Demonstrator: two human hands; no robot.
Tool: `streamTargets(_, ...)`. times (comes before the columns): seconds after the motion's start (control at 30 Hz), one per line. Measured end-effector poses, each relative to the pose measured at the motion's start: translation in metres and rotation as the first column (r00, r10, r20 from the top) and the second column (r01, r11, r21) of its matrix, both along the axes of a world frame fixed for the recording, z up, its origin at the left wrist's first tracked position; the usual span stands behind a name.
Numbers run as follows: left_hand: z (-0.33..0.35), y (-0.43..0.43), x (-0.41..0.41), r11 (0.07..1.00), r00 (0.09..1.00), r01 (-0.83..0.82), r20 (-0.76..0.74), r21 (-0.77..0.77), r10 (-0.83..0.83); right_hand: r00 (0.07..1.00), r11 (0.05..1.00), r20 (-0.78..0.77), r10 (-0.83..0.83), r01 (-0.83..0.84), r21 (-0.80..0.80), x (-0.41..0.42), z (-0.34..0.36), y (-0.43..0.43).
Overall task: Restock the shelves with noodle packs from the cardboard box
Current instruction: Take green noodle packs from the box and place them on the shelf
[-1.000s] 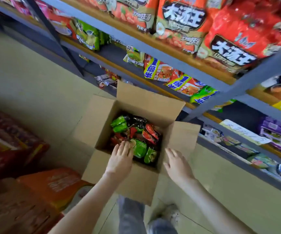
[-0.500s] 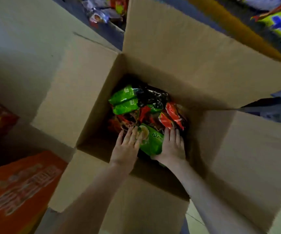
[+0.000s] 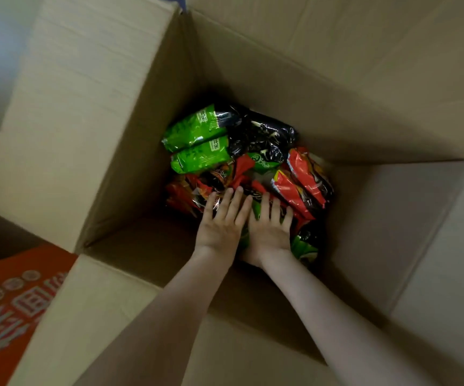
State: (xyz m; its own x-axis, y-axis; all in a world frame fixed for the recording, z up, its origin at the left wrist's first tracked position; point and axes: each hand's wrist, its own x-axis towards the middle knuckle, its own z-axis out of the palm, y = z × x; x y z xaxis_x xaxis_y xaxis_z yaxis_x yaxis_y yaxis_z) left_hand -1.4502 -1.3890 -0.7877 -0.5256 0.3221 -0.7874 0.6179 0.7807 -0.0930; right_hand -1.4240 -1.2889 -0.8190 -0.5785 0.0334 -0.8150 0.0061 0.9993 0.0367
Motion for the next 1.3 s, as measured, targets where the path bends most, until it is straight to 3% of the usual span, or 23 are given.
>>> streamTargets(0.23,0.080,0.007,-0.005,0.999,0.998,0.044,-0.047,0.018,-0.043,0.983,0.992,-0.171,-0.062,0.043,-0.115,0.006,0.089,0.018)
streamTargets(0.43,0.231,0.014,-0.010,0.982,0.982,0.078,-0.185,0.171,-0.045,0.932,0.983,-0.334,-0.140,0.090,-0.161,-0.003,0.258,0.041)
streamTargets(0.6,0.373,0.027,-0.009,0.922,0.944,0.162,-0.327,0.352,-0.041,0.796,0.975,-0.564,-0.220,0.154,-0.163,0.012,0.403,0.062)
streamTargets(0.8,0.499,0.063,0.004,0.704,0.749,0.516,-0.656,0.487,-0.095,0.596,0.976,-0.776,-0.208,0.174,-0.127,0.051,0.550,0.104)
streamTargets(0.87,0.537,0.086,0.011,0.620,0.706,0.593,-0.702,0.515,-0.093,0.517,0.975,-0.830,-0.209,0.177,-0.135,0.067,0.588,0.126)
streamTargets(1.03,0.612,0.150,0.041,0.425,0.522,0.792,-0.847,0.438,-0.100,0.331,0.978,-0.929,-0.167,0.174,-0.114,0.116,0.669,0.190)
streamTargets(1.3,0.716,0.266,0.115,0.316,0.274,0.907,-0.960,0.279,0.063,0.089,0.976,-0.995,0.033,0.213,0.052,0.206,0.780,0.301)
